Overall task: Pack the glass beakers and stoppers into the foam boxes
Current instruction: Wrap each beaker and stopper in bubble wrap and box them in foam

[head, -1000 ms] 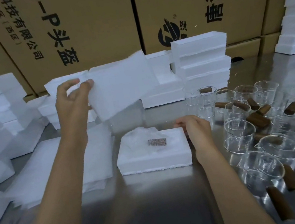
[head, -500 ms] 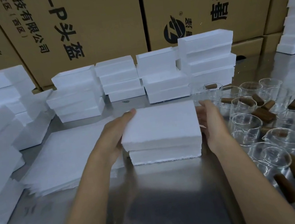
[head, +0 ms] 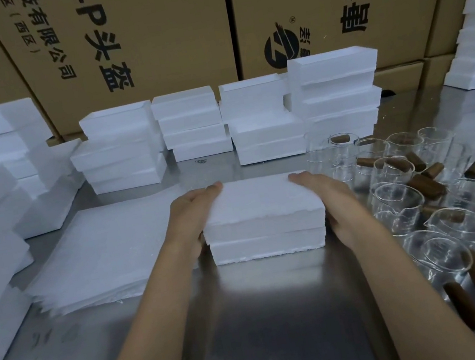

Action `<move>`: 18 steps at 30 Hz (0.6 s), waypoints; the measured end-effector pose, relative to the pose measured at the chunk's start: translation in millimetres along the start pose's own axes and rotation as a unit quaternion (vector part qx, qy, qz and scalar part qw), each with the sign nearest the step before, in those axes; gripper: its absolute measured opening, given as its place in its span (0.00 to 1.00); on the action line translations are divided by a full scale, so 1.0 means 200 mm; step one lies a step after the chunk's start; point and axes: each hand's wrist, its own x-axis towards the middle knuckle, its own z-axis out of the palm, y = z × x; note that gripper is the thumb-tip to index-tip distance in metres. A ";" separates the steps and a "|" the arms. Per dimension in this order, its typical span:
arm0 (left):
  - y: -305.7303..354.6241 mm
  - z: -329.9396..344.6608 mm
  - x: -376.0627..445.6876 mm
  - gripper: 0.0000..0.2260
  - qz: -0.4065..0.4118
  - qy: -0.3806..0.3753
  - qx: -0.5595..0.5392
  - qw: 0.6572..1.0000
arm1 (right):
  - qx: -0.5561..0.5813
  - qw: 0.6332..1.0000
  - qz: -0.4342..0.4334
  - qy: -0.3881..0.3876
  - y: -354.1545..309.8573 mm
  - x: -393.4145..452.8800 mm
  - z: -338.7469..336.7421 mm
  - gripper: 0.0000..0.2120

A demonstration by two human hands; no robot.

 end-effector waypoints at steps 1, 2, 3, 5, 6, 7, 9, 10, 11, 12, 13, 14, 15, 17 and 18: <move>0.00 0.00 0.00 0.10 0.003 0.004 0.006 1.000 | -0.003 1.000 -0.002 0.012 0.00 0.00 -0.01 0.20; -0.01 0.01 0.01 0.09 0.006 0.006 0.010 1.000 | -0.008 1.000 -0.002 0.019 0.01 0.00 -0.01 0.20; -0.01 0.01 0.01 0.10 0.008 0.004 0.012 1.000 | -0.012 1.000 -0.002 0.022 0.01 0.00 -0.01 0.21; -0.01 0.01 0.00 0.11 0.002 -0.003 0.011 1.000 | -0.016 0.999 0.002 0.028 -0.01 -0.01 -0.01 0.24; -0.01 0.01 0.00 0.11 -0.002 -0.004 0.011 1.000 | -0.018 0.999 0.007 0.033 -0.01 -0.01 -0.01 0.26; 0.00 0.01 0.00 0.11 -0.004 -0.003 0.012 1.000 | -0.018 0.999 0.013 0.038 -0.01 -0.01 -0.01 0.28; 0.00 0.01 -0.02 0.10 -0.011 -0.008 0.005 1.000 | -0.018 0.999 0.021 0.043 -0.02 -0.03 -0.01 0.30; 0.00 0.01 -0.03 0.09 -0.016 -0.023 -0.003 1.000 | -0.018 0.999 0.020 0.046 -0.02 -0.03 -0.01 0.30; 0.00 0.01 -0.05 0.10 -0.020 -0.046 -0.011 0.999 | -0.016 0.998 0.017 0.050 -0.02 -0.04 0.00 0.30; 0.00 0.01 -0.06 0.12 -0.020 -0.070 -0.016 0.997 | -0.011 0.998 0.013 0.053 -0.02 -0.04 0.00 0.30; -0.01 0.01 -0.08 0.14 -0.019 -0.087 -0.021 0.996 | -0.003 0.998 0.012 0.056 -0.02 -0.04 0.00 0.29; -0.02 0.01 -0.09 0.16 -0.018 -0.097 -0.027 0.995 | 0.004 0.998 0.010 0.059 -0.03 -0.05 0.00 0.28; -0.02 0.00 -0.10 0.17 -0.016 -0.103 -0.035 0.994 | 0.012 0.998 0.009 0.062 -0.03 -0.06 0.00 0.28; -0.01 0.00 -0.11 0.17 -0.005 -0.111 -0.052 0.992 | 0.032 0.997 0.003 0.070 -0.02 -0.07 0.01 0.25; -0.01 0.00 -0.11 0.17 0.004 -0.112 -0.058 0.992 | 0.045 0.996 -0.003 0.071 -0.02 -0.07 0.01 0.23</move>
